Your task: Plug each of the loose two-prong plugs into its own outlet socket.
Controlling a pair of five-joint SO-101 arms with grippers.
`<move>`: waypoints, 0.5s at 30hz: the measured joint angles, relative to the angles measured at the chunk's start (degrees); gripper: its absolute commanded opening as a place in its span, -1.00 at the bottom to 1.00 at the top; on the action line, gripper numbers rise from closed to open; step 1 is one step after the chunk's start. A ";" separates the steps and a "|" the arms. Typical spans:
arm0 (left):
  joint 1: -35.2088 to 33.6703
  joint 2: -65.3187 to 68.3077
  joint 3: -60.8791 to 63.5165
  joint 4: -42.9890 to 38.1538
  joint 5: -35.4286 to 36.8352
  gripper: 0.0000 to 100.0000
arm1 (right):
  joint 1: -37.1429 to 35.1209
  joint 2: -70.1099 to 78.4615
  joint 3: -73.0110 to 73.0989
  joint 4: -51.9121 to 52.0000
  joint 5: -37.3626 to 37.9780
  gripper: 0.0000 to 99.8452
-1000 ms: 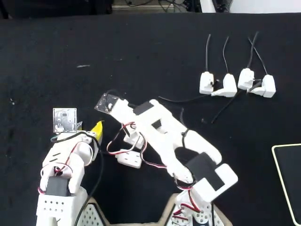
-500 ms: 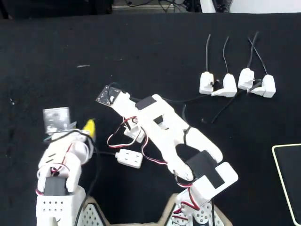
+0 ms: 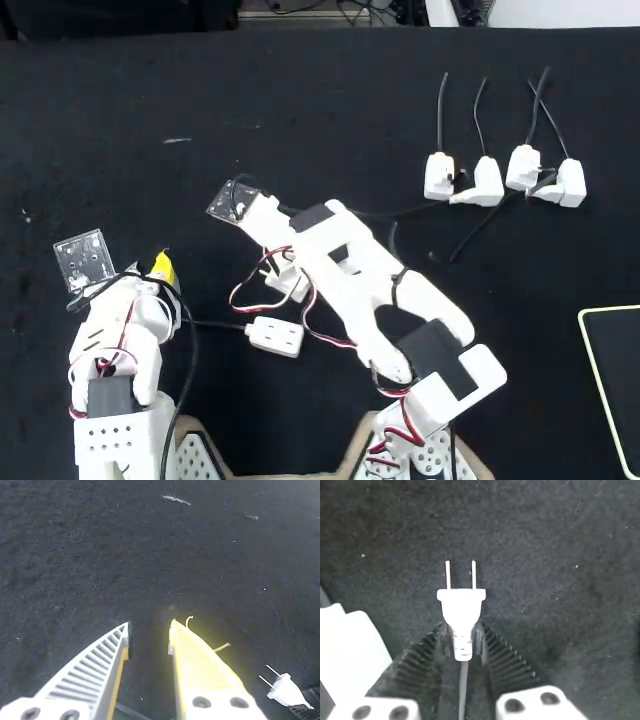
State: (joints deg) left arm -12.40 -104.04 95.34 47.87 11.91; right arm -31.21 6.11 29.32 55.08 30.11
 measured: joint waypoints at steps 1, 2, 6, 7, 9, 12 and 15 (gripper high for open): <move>0.00 0.00 0.00 0.00 0.00 -0.73 | 0.00 -0.62 0.00 0.00 0.00 -0.98; 0.00 0.00 0.00 0.00 0.00 -0.73 | 0.00 -1.85 0.00 0.18 -0.09 -0.98; 0.00 0.00 0.00 0.00 0.00 -0.73 | 0.00 -9.41 0.00 1.41 -2.37 -0.98; 0.00 0.00 0.00 0.00 0.00 -0.73 | -0.18 -11.34 0.18 1.41 -2.73 -0.98; 0.00 0.00 0.00 0.00 0.00 -0.73 | -1.05 -14.59 1.85 0.44 -3.08 -0.98; 0.00 0.00 0.00 0.00 0.00 -0.73 | -1.85 -15.91 6.24 -1.67 -3.16 -0.98; 0.00 0.00 0.00 0.00 0.00 -0.73 | -1.85 -15.74 10.11 -6.15 -3.25 -0.98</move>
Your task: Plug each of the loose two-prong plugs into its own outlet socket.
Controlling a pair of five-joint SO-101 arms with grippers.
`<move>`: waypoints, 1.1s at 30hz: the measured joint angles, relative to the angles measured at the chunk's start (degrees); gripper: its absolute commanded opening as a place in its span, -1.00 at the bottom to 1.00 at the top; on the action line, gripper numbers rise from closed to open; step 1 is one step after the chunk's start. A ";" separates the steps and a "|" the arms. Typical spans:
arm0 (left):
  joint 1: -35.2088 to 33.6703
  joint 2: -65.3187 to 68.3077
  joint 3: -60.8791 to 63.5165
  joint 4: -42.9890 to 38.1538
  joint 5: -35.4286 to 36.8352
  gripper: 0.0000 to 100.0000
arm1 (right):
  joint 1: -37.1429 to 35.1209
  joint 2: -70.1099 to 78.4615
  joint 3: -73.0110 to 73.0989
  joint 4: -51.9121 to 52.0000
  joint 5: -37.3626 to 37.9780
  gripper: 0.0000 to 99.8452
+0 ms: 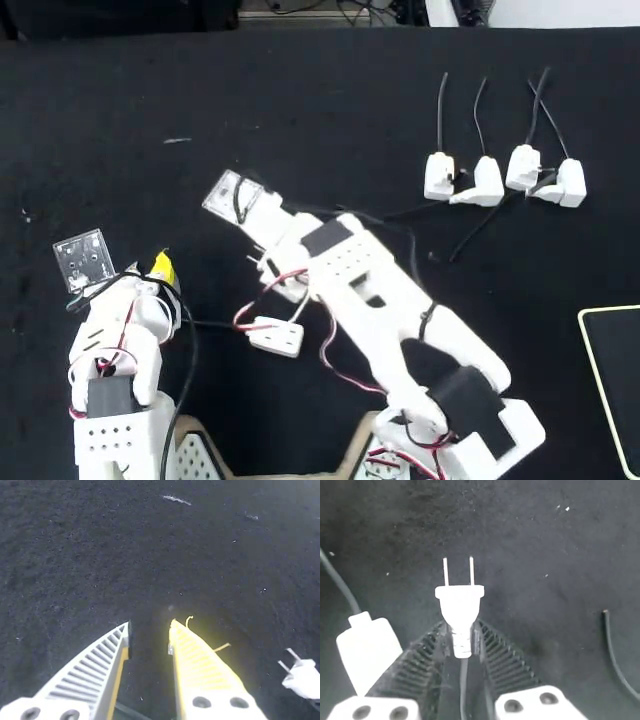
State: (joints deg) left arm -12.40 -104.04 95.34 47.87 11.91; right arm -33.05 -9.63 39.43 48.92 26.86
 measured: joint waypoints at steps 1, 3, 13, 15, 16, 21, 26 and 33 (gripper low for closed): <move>0.00 0.00 0.00 0.00 0.00 -0.73 | 0.00 0.62 1.23 -2.20 0.00 -0.97; 0.00 0.00 0.00 0.00 0.00 -0.73 | 0.00 3.52 2.37 -6.24 0.00 -0.95; 0.00 0.00 0.00 0.00 0.00 -0.73 | -0.35 14.42 -3.60 -6.15 -3.69 -0.76; 0.00 0.00 0.00 0.00 0.00 -0.73 | -0.35 15.03 -5.01 -5.80 -3.78 -0.76; 0.00 0.00 0.00 0.00 0.00 -0.73 | -0.35 15.21 -5.45 -5.71 -3.78 -0.76; 0.00 0.00 0.00 0.00 0.00 -0.73 | -0.53 17.49 -6.51 -5.71 -2.99 -0.99; 0.00 0.00 0.00 0.00 0.00 -0.73 | -0.53 17.85 -7.03 -5.01 -1.93 -0.98; 0.00 0.00 0.00 0.00 0.00 -0.73 | -0.97 9.67 -6.68 -1.05 -4.22 -0.98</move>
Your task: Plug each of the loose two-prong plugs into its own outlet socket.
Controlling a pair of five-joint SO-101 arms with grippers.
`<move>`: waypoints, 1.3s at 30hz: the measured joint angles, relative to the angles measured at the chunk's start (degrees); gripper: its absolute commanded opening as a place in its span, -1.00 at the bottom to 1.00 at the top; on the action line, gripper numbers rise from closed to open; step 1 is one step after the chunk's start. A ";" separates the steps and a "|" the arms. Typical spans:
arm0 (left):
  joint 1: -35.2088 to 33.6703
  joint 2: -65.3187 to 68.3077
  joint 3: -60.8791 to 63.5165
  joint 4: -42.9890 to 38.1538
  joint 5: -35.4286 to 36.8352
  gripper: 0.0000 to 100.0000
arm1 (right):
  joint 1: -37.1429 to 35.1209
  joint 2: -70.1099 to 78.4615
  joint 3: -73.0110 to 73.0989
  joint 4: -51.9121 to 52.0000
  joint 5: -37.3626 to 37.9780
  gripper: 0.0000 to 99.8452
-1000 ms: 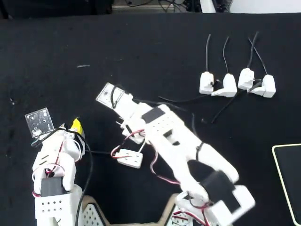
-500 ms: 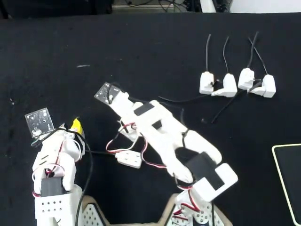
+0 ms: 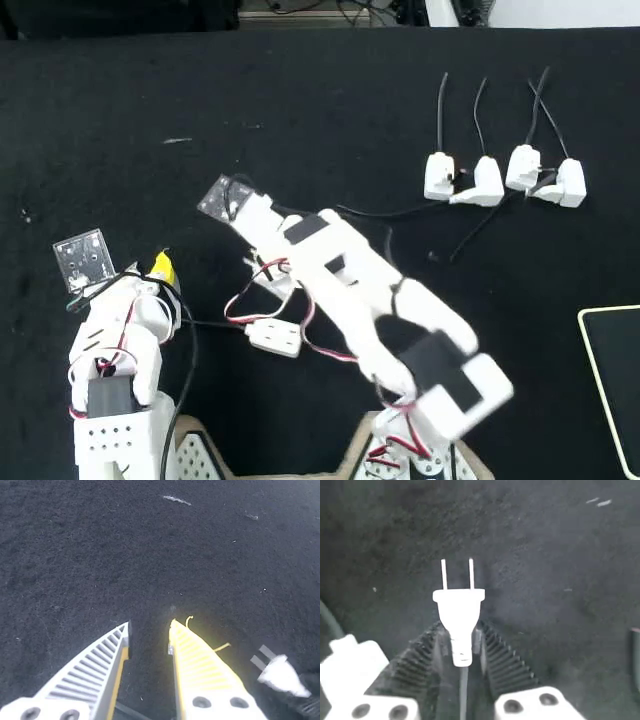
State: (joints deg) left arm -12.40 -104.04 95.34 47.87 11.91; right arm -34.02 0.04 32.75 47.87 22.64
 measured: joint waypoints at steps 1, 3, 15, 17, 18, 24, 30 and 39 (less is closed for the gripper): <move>0.00 0.00 0.00 0.00 0.00 -0.73 | -0.70 -1.85 1.05 -0.79 -0.88 -0.98; 0.00 0.00 0.00 0.00 0.00 -0.73 | -2.46 -4.92 4.48 -4.22 -2.02 -0.98; 0.00 0.00 -2.20 0.00 0.00 -0.73 | -9.58 -9.23 18.55 -26.11 -6.59 -0.98; 0.53 0.00 -2.99 0.18 0.00 -0.73 | -9.58 -10.55 19.60 -27.08 -6.95 -0.98; 1.14 0.00 -3.52 0.88 0.00 -0.73 | -9.85 -11.52 20.48 -27.43 -7.03 -0.98; 5.45 0.00 -6.15 5.19 0.00 -0.73 | -13.19 -21.54 27.78 -28.57 -7.03 -0.98; 6.33 0.00 -6.15 5.45 0.00 -0.73 | -13.45 -28.92 32.44 -30.24 -7.03 -0.98; 7.03 0.00 -4.13 1.85 -3.08 -0.73 | -16.00 -35.87 35.60 -30.24 -11.34 -0.98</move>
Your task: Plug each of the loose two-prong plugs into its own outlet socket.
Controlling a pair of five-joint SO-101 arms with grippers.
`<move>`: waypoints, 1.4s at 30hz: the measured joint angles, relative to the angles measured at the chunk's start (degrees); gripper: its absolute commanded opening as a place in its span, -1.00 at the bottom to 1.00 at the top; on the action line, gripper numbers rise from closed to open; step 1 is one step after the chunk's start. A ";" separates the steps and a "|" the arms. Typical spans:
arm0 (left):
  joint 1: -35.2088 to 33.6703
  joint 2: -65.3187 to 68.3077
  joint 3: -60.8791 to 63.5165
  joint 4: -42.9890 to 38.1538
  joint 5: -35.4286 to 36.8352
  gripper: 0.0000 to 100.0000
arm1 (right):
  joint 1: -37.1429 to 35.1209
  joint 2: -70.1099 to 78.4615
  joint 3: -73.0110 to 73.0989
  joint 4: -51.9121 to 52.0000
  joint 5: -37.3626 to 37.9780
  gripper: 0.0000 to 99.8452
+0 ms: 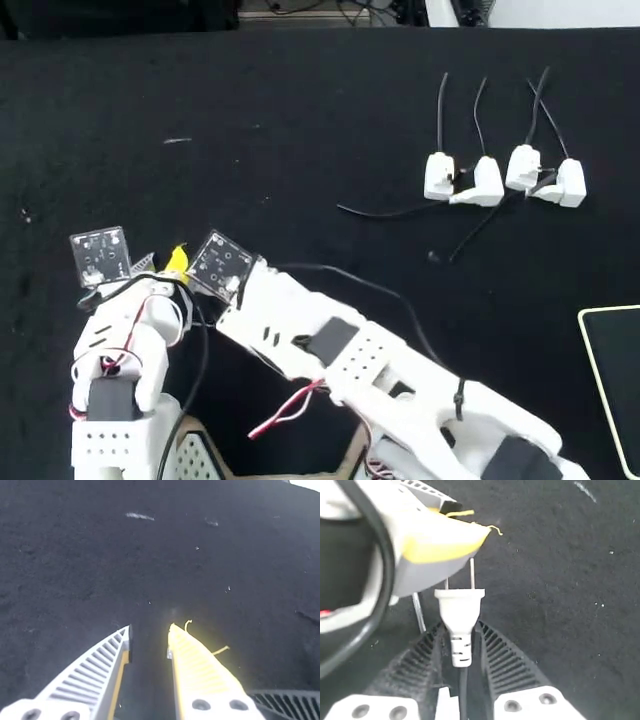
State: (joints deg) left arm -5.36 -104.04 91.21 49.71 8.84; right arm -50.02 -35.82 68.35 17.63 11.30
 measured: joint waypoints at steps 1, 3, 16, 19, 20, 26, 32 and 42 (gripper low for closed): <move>0.35 0.00 0.00 -0.18 -0.09 -0.73 | 0.00 -0.26 0.09 0.00 0.00 -0.98; 0.35 0.00 0.00 -0.26 0.00 -0.73 | 0.00 -0.79 0.09 0.00 0.00 -0.98; 0.35 -0.62 0.00 -0.35 -0.35 -0.73 | -0.09 -10.90 4.31 0.09 -6.07 -0.98; 0.35 -0.62 -0.09 -0.35 -0.35 -0.73 | -0.09 -11.96 4.84 0.09 -6.42 -0.98; 0.35 -0.62 -0.09 -0.35 -0.35 -0.73 | -0.09 -12.13 4.84 0.09 -6.42 -0.98; 1.58 -0.62 1.05 -0.44 -0.35 -0.74 | -0.09 -12.22 4.92 0.18 -6.15 -0.98; 2.46 0.00 1.14 -0.26 -0.53 -0.74 | 3.96 -12.48 4.84 5.36 -0.70 -0.98; 2.55 0.00 1.14 -0.26 -0.53 -0.74 | 7.38 -11.34 4.75 14.42 5.45 -0.98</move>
State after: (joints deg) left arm -2.81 -104.04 92.35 49.45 8.31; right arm -42.64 -47.16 73.10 32.04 16.75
